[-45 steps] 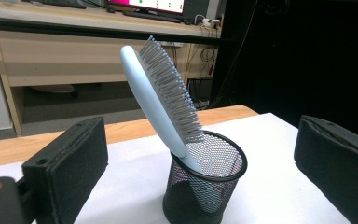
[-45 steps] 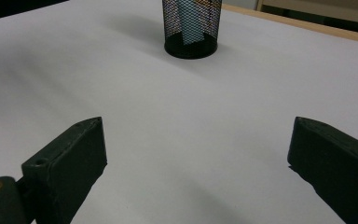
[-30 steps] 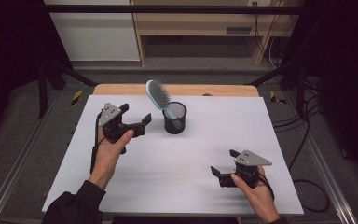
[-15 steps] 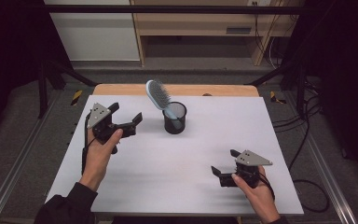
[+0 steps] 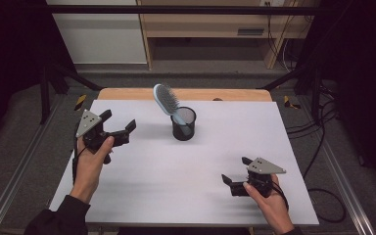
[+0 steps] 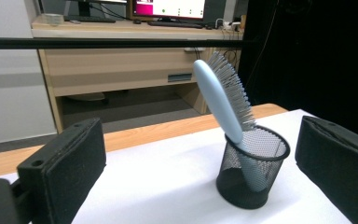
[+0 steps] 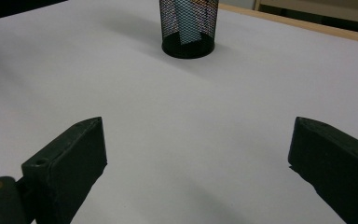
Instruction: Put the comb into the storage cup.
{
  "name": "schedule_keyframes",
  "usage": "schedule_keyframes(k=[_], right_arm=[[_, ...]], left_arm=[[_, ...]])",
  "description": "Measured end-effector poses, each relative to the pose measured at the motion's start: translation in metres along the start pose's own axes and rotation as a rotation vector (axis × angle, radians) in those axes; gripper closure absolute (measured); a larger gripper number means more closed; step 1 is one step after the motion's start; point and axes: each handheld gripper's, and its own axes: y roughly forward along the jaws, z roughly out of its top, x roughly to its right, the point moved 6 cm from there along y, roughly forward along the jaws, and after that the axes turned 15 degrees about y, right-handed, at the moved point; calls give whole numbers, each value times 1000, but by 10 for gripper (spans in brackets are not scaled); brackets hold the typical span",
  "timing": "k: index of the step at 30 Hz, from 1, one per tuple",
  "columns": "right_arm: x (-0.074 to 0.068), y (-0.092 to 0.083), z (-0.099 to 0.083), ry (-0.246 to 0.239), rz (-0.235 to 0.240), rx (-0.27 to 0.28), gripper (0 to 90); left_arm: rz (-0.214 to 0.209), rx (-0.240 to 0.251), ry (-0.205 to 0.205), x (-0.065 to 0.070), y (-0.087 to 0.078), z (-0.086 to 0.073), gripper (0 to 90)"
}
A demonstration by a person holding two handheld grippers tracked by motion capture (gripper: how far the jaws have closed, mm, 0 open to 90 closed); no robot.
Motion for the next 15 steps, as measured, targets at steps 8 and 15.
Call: schedule_keyframes(k=[8,15], right_arm=[[2,1,-2,20,-12,-25,47],[3,0,-1,17,-16,-16,48]], left_arm=[[10,-19,32,-7,-15,-8,16],[25,-21,26,-14,-25,-12,14]])
